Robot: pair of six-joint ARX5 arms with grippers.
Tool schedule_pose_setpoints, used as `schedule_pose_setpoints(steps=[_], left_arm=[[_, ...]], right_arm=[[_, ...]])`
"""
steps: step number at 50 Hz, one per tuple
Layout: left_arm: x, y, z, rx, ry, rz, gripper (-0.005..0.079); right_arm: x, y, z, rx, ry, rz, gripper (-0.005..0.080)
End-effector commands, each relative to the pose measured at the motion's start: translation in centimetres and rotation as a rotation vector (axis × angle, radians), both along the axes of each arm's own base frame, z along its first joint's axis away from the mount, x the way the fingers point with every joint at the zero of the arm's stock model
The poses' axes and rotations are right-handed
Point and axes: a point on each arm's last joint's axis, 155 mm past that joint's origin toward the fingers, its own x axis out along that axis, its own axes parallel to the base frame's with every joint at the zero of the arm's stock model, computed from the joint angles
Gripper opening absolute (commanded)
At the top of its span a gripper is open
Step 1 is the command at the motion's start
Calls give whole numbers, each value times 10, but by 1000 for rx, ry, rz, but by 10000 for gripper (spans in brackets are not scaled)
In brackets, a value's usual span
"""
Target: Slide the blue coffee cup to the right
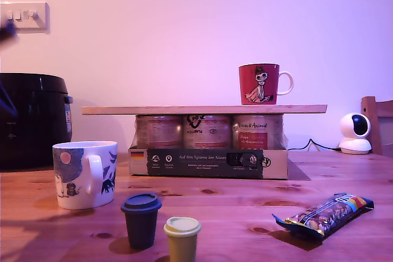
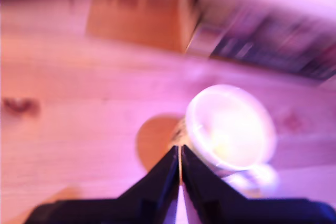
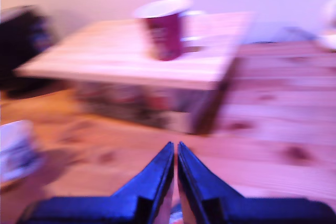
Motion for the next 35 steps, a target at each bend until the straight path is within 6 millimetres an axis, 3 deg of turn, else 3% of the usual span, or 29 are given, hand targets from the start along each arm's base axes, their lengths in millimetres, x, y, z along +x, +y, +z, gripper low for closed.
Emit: schedule_pose_setpoints(steps=[1, 10, 17, 35], left_arm=[[14, 2, 9, 15, -46, 7, -20], [32, 7, 5, 26, -81, 31, -20], [35, 6, -4, 27, -64, 31, -21], [38, -4, -35, 1, 38, -14, -21]], right_arm=[[6, -8, 12, -32, -58, -36, -12], [17, -14, 32, -27, -209, -74, -13], [21, -14, 6, -26, -199, -72, -13], [24, -13, -24, 16, -180, -85, -13]])
